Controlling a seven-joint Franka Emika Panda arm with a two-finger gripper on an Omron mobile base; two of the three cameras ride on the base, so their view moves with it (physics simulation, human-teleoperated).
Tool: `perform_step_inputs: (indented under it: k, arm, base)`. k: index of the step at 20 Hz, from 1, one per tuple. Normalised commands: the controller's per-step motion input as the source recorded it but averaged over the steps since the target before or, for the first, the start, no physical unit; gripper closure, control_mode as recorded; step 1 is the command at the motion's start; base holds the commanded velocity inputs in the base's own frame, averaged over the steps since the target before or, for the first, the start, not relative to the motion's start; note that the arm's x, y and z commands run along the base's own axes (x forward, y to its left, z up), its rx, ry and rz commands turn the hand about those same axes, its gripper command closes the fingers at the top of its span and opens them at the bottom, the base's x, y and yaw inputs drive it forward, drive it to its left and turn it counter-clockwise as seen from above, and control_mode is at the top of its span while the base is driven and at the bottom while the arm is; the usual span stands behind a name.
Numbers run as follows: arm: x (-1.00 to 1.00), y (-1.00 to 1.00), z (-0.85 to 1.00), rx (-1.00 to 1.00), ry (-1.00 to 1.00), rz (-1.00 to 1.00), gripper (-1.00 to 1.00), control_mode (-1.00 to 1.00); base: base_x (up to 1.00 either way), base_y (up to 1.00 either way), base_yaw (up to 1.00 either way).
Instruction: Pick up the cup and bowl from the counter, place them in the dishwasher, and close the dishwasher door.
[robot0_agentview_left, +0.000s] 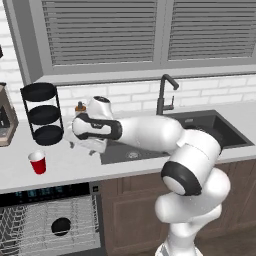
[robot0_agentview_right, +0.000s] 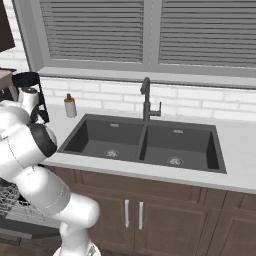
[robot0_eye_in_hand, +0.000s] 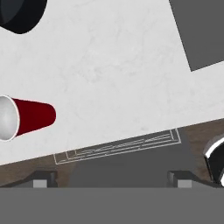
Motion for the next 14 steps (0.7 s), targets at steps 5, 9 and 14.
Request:
perform_step_inputs:
  k: [5, 9, 14]
  arm:
    - [0.02, 0.57, -0.07, 0.01, 0.00, 0.00, -1.00, -1.00]
    - [0.05, 0.78, 0.00, 0.01, 0.00, 0.00, -1.00, -1.00]
    - [0.14, 0.59, -0.01, 0.00, 0.00, 0.00, -1.00, -1.00]
  base:
    - [0.00, 0.00, 0.00]
    - [0.00, 0.00, 0.00]
    - [0.00, 0.00, 0.00]
